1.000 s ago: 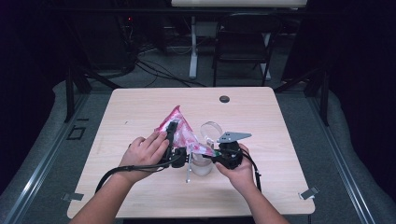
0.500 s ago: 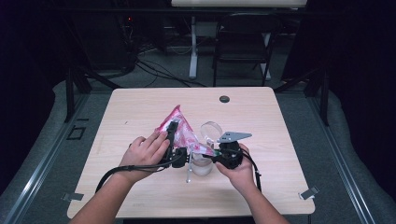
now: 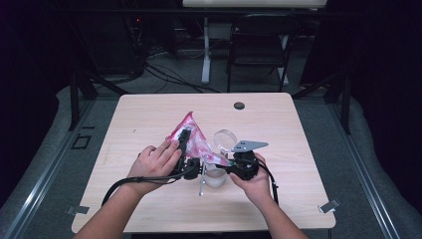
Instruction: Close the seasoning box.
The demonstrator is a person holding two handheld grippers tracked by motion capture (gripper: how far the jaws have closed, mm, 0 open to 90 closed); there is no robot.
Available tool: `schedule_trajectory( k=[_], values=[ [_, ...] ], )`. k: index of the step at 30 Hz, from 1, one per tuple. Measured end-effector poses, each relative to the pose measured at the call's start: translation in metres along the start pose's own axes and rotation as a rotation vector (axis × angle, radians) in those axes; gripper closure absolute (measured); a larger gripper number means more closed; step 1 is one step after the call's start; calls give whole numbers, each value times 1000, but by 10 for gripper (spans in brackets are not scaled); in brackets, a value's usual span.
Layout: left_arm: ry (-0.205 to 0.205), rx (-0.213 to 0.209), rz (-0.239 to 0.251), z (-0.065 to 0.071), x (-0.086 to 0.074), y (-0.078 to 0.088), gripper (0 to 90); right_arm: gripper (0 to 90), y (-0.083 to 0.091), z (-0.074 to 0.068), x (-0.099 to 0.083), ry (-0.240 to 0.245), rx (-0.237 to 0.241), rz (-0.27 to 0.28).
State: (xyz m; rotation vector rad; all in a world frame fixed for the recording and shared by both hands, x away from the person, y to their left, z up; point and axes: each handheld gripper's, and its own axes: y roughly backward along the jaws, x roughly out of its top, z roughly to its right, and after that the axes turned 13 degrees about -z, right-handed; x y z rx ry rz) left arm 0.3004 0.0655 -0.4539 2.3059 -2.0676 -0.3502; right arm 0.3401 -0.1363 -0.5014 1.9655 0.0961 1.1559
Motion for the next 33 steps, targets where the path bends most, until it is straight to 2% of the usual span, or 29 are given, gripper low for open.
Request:
schedule_trajectory(
  k=[5,11,19,26,32,33],
  values=[
    [-2,8,-1,0,0,1,647,900,0,0,0,-7,9,2],
    [7,-2,3,1,-2,3,657,900,-1,1,0,-11,22,-1],
    [-3,15,9,1,-2,4,659,900,0,1,0,-10,15,-4],
    [-7,-4,6,3,-1,4,659,900,-1,1,0,-11,1,-8],
    [-10,9,10,3,-1,5,659,900,-2,0,0,-11,0,-10],
    [-16,22,12,2,-1,6,659,900,-2,0,0,-11,1,-10]
  ],
)
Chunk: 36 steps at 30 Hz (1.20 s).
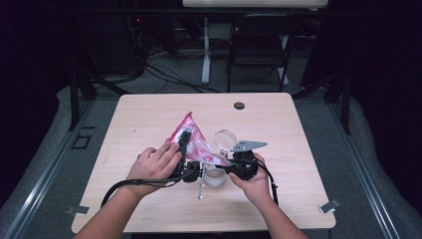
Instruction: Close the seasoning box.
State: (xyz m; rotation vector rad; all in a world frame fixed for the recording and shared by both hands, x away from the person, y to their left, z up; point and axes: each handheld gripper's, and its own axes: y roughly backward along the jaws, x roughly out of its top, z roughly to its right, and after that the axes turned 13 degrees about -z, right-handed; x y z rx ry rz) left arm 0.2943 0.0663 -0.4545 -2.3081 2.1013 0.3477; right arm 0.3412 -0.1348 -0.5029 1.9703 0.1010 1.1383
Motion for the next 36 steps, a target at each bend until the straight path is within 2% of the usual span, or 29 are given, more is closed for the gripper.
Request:
schedule_trajectory(
  k=[17,23,26,36],
  values=[
    [-6,17,4,-5,5,2,661,900,1,2,-1,-14,7,7],
    [-27,19,6,-6,6,0,656,900,0,2,-1,-18,5,9],
    [-23,9,4,-6,5,-2,656,900,0,1,-1,-9,3,0],
    [-21,18,7,-7,5,-2,655,900,-1,0,-1,-3,5,-5]
  ],
)
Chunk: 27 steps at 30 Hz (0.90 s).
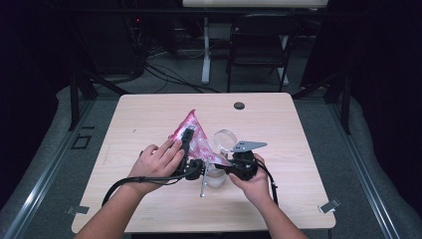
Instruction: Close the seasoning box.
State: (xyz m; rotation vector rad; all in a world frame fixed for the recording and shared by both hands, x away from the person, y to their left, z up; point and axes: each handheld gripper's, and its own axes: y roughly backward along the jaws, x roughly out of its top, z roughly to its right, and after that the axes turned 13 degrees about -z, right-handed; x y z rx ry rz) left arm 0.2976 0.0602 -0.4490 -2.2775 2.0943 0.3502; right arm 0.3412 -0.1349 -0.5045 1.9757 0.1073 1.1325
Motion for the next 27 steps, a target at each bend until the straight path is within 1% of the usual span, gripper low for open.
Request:
schedule_trajectory(
  k=[4,6,9,11,15,18,20,27],
  values=[
    [9,-5,4,0,0,0,654,900,0,0,0,-8,4,3],
    [5,-4,3,0,1,0,654,900,0,0,0,-13,4,6],
    [2,6,4,0,1,1,654,900,0,1,0,-4,4,-1],
    [5,6,4,1,1,1,654,900,0,2,0,-7,3,1],
    [-3,5,4,0,1,1,654,900,1,1,0,-5,3,0],
    [-5,4,5,0,1,2,654,900,1,2,0,-6,0,2],
    [4,1,8,1,1,2,654,900,1,2,0,-7,-4,4],
    [4,-10,6,1,1,2,655,900,1,2,-1,-15,-13,11]
  ],
)
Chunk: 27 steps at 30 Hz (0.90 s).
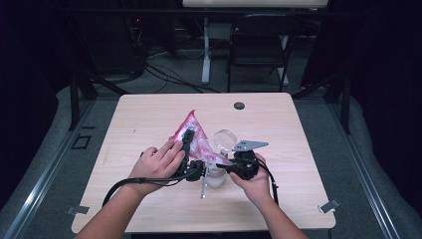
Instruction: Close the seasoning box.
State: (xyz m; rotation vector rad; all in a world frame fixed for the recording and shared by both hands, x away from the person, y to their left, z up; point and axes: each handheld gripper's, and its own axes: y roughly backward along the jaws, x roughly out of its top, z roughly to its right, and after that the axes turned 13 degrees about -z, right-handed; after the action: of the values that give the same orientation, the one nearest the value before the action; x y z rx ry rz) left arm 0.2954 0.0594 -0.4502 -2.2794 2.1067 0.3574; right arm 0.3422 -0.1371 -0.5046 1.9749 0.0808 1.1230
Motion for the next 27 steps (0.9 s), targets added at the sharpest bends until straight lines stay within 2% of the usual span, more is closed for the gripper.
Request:
schedule_trajectory(
  k=[3,10,20,21,22,23,27],
  values=[
    [-4,-15,-2,2,-1,0,659,900,0,0,0,-2,-15,0],
    [-9,-15,-3,5,-2,-1,668,900,1,-1,0,-1,-27,0],
    [-16,-13,-12,8,-3,-4,683,900,0,-1,0,2,-27,-6],
    [-10,-31,-18,10,-3,-4,686,900,0,-1,0,-2,-27,-3],
    [-17,-22,-19,10,-3,-5,690,900,0,-1,0,-4,-23,6],
    [-15,-36,-23,11,-4,-6,693,900,1,0,0,-2,-20,6],
    [-18,-42,-32,13,-5,-7,705,892,2,-1,0,-3,-5,23]
  ],
)
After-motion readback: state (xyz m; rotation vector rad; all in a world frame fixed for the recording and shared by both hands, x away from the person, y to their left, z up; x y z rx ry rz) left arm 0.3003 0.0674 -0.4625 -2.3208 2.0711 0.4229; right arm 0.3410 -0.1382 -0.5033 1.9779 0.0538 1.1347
